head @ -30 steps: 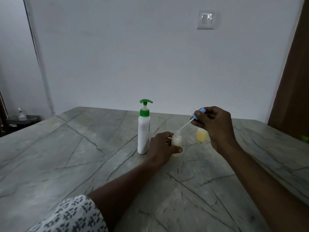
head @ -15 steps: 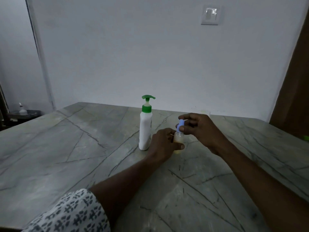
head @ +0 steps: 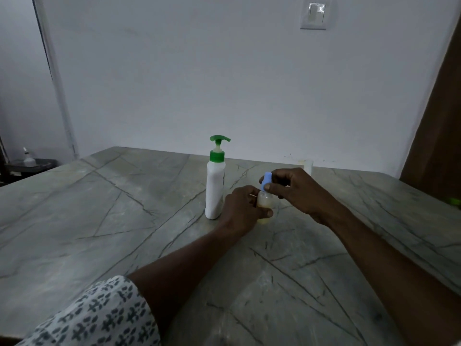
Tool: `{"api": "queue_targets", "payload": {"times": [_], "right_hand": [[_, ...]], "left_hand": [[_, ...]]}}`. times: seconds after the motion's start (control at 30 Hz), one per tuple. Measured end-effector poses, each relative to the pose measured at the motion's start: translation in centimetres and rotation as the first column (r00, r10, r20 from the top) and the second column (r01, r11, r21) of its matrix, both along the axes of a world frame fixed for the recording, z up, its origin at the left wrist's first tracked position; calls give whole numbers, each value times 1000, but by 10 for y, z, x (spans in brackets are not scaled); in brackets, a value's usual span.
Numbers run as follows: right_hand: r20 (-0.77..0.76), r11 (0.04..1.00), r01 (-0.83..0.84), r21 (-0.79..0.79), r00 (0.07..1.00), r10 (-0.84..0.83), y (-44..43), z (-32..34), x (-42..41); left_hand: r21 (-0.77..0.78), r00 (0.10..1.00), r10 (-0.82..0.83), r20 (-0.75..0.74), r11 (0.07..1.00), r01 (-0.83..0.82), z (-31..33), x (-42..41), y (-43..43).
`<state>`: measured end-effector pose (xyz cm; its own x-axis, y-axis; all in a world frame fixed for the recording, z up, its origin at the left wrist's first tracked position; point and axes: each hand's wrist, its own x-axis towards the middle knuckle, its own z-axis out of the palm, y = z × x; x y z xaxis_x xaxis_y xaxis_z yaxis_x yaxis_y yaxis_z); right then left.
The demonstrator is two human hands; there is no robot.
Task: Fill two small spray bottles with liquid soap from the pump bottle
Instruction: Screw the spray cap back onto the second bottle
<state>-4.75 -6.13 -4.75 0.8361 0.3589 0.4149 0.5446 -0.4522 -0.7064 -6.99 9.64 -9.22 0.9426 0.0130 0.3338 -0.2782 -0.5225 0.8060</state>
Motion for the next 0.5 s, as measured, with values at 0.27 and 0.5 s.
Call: {"api": "queue_targets", "payload": {"times": [0.27, 0.5], "right_hand": [[167, 986, 156, -60, 975, -144, 7, -6, -1], [67, 993, 118, 2, 991, -118, 8, -5, -4]], "left_hand": [[27, 1000, 24, 15, 999, -24, 0, -1, -1], [30, 1000, 20, 20, 999, -21, 1, -2, -1]]}}
